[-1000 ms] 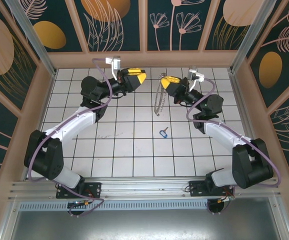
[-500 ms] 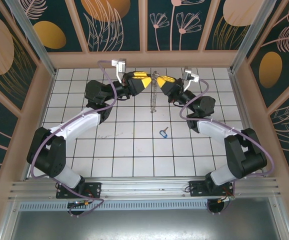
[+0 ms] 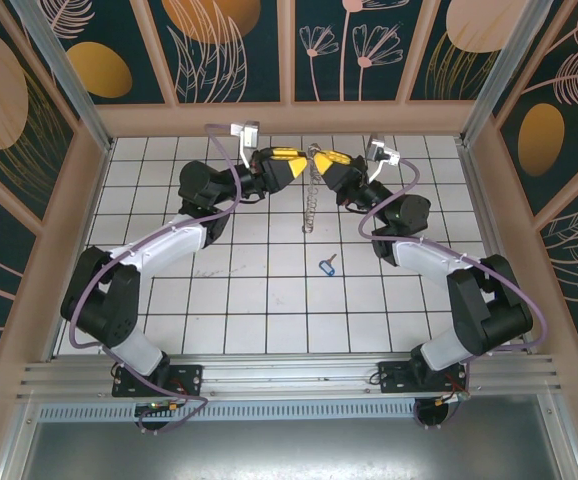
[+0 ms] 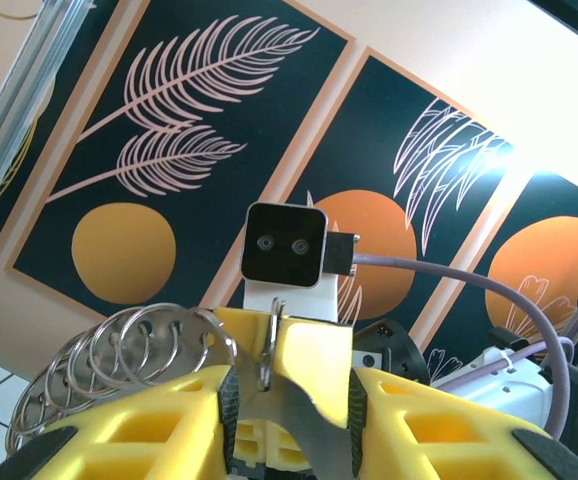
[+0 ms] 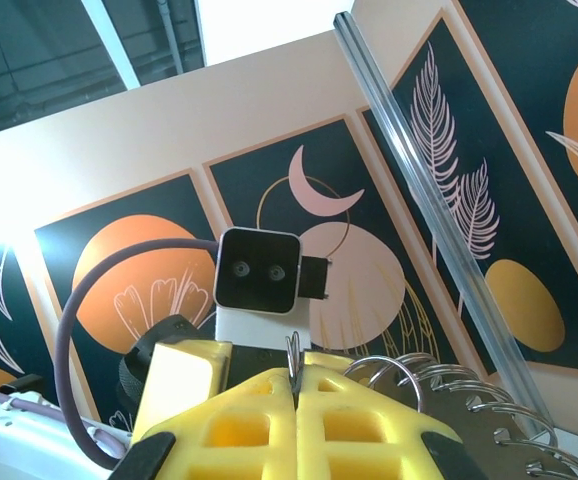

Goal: Put the keys on the keyring

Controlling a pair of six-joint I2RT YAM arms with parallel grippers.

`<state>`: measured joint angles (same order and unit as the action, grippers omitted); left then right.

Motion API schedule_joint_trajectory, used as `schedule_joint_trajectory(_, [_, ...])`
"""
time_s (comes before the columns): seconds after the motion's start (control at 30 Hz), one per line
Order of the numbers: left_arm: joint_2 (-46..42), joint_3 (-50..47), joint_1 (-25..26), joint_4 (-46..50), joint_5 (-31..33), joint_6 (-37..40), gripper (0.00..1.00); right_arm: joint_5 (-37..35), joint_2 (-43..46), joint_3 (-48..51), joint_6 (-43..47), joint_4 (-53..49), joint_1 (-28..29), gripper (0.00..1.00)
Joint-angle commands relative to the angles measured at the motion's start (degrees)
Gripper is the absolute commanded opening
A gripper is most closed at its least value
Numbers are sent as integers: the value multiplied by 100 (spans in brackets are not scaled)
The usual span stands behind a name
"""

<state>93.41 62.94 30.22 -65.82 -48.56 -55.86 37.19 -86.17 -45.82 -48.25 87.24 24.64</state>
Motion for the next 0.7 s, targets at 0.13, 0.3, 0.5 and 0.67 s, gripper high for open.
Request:
schedule_joint_trajectory(0.13, [89,201,54,-326,38,-82,35,-54,-70,-234,-72,499,68,0])
schedule_joint_trajectory(0.3, [119,234,71,-379,55,-110,35,-39,-111,-238,-113,531,84,0])
schedule_joint_trajectory(0.5, [169,267,90,-440,65,-154,32,16,-161,-264,-130,526,127,0])
schedule_joint_trajectory(0.67, [204,309,87,-454,76,-162,26,87,-169,-296,-111,479,170,0])
